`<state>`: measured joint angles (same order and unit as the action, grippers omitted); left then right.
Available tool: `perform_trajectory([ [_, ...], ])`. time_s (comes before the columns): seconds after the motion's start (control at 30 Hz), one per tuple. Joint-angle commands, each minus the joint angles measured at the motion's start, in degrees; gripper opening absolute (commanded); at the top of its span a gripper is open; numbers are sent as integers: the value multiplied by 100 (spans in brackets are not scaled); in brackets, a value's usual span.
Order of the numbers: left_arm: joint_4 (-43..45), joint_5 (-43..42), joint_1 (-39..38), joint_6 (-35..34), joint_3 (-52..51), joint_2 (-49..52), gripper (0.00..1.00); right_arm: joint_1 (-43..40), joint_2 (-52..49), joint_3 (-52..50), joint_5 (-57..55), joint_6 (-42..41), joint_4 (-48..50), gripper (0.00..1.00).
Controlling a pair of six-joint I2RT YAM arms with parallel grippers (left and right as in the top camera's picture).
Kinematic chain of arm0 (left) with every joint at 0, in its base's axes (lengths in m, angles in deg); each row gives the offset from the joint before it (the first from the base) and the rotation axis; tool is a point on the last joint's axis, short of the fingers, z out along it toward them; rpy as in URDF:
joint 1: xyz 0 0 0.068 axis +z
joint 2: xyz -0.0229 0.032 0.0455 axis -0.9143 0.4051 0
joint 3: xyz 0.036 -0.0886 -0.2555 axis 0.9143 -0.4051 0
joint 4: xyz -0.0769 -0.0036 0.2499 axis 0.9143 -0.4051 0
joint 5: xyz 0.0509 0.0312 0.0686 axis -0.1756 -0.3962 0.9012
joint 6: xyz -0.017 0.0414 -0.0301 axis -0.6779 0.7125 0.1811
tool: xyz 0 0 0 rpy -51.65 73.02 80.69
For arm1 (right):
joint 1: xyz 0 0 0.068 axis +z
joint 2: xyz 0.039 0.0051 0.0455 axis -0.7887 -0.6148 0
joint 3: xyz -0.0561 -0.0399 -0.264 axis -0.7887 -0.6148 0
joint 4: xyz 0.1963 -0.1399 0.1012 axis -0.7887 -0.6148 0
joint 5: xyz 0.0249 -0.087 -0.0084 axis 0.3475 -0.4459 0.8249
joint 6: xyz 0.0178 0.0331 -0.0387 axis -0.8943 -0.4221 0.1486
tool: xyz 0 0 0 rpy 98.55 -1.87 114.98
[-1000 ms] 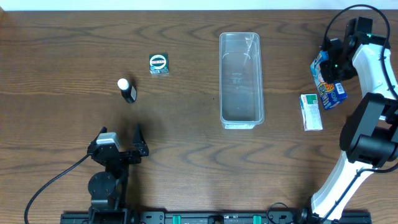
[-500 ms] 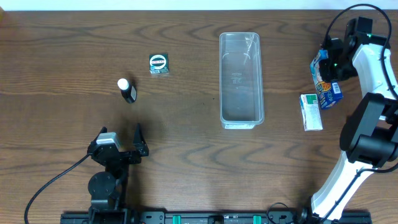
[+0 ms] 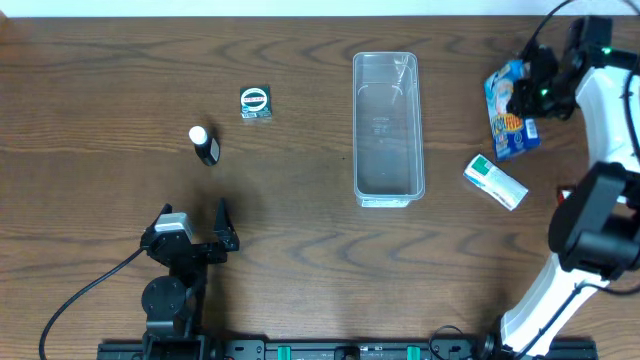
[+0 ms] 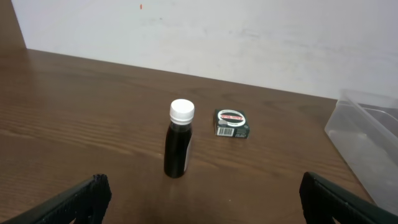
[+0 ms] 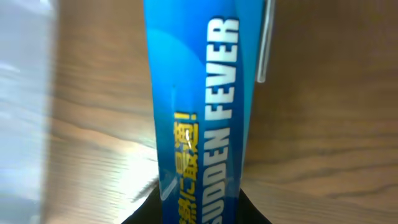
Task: Pack container
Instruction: 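Lift the blue box upright with the right gripper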
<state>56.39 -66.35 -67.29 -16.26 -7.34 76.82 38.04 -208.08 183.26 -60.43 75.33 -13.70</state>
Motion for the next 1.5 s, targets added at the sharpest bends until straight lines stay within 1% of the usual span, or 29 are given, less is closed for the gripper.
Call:
perform_trajectory([
  [0.0, -221, 149, -17, 35, -109, -39, 98, -4, 750, 341, 721, -199, -20, 20],
  [0.2, -221, 151, -17, 35, -109, -42, 98, 116, 1572, 426, 852, -546, -9, 25],
  [0.3, -221, 149, -17, 35, -109, -42, 98, 258, 1941, 426, 1233, -682, -24, 25],
  [0.4, -221, 149, -17, 35, -109, -42, 98, 485, 2218, 426, 1606, -879, 0, 23],
  [0.5, -221, 149, -17, 35, -109, -42, 98, 776, 2358, 426, 1515, -1027, 9, 20],
  [0.57, -221, 149, -17, 35, -109, -42, 98, 922, 2358, 424, 1056, -1191, 9, 21],
  [0.6, -221, 149, -17, 35, -109, -42, 98, 977, 2328, 417, 592, -1318, 2, 23],
  [0.63, -221, 149, -17, 35, -109, -42, 98, 1019, 2280, 411, 92, -1440, -13, 27],
  [0.7, -221, 149, -17, 35, -109, -42, 98, 1051, 2146, 396, -457, -1495, -68, 31],
  [0.8, -221, 149, -17, 35, -109, -42, 98, 1051, 1849, 396, -555, -1401, -210, 38],
  [0.9, -221, 149, -17, 35, -109, -42, 98, 1051, 1539, 396, -769, -1388, -240, 42],
  [0.97, -221, 149, -17, 35, -109, -42, 98, 1049, 1377, 396, -883, -1390, -170, 49],
  [1.1, -221, 149, -17, 35, -109, -42, 98, 1029, 1121, 396, -992, -1412, -109, 51],
  [1.23, -221, 149, -17, 35, -109, -42, 98, 997, 833, 396, -1534, -1473, -258, 52],
  [1.47, -221, 149, -17, 35, -109, -42, 98, 901, 133, 396, -1541, -1340, -280, 54],
])
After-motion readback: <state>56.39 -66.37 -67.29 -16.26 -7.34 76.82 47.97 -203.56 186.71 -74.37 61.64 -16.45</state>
